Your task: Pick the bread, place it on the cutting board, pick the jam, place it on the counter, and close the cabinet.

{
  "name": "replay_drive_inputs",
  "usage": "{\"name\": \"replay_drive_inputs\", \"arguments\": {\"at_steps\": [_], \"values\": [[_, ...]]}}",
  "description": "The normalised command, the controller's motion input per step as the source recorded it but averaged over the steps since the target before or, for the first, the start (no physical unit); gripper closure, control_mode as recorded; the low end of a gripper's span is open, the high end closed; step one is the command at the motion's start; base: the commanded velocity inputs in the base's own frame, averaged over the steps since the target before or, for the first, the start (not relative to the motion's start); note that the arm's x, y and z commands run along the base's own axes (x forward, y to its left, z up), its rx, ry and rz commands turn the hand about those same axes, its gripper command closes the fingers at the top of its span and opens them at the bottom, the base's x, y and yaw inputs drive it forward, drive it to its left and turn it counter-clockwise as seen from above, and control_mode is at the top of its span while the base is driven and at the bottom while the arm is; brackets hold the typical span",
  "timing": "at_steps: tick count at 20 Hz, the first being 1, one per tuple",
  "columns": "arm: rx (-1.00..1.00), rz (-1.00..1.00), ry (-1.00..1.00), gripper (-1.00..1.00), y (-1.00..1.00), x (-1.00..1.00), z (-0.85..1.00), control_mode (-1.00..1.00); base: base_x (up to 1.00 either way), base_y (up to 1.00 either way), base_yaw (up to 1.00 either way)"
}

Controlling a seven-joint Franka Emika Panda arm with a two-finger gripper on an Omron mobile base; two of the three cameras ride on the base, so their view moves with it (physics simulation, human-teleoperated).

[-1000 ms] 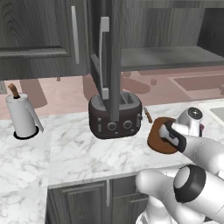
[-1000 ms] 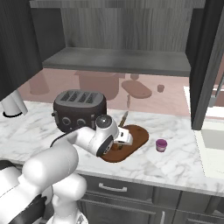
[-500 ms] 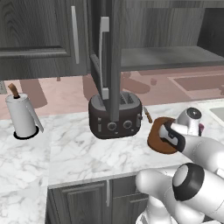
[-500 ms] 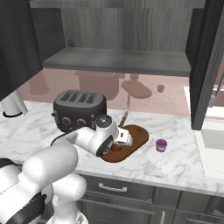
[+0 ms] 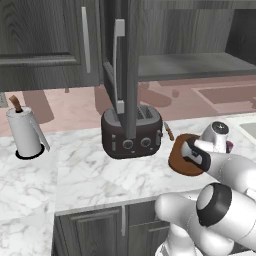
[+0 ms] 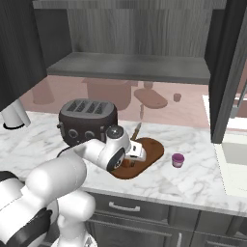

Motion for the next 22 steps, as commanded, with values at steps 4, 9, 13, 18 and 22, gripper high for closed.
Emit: {"name": "replay_drive_inputs", "arguments": {"at_steps": [4,9,13,18,22], "values": [[0.0,0.0,0.0,1.0,0.0,0.0,-0.17,-1.0,0.0,0.0,0.0],[0.0,0.0,0.0,-1.0,0.0,0.0,-0.15,-1.0,0.0,0.0,0.0],[0.0,0.0,0.0,-1.0,0.0,0.0,-0.03,-1.0,0.0,0.0,0.0],[0.0,0.0,0.0,-1.0,0.0,0.0,0.0,-1.0,0.0,0.0,0.0],[0.0,0.0,0.0,-1.0,0.0,0.0,0.0,-1.0,0.0,0.0,0.0]]}}
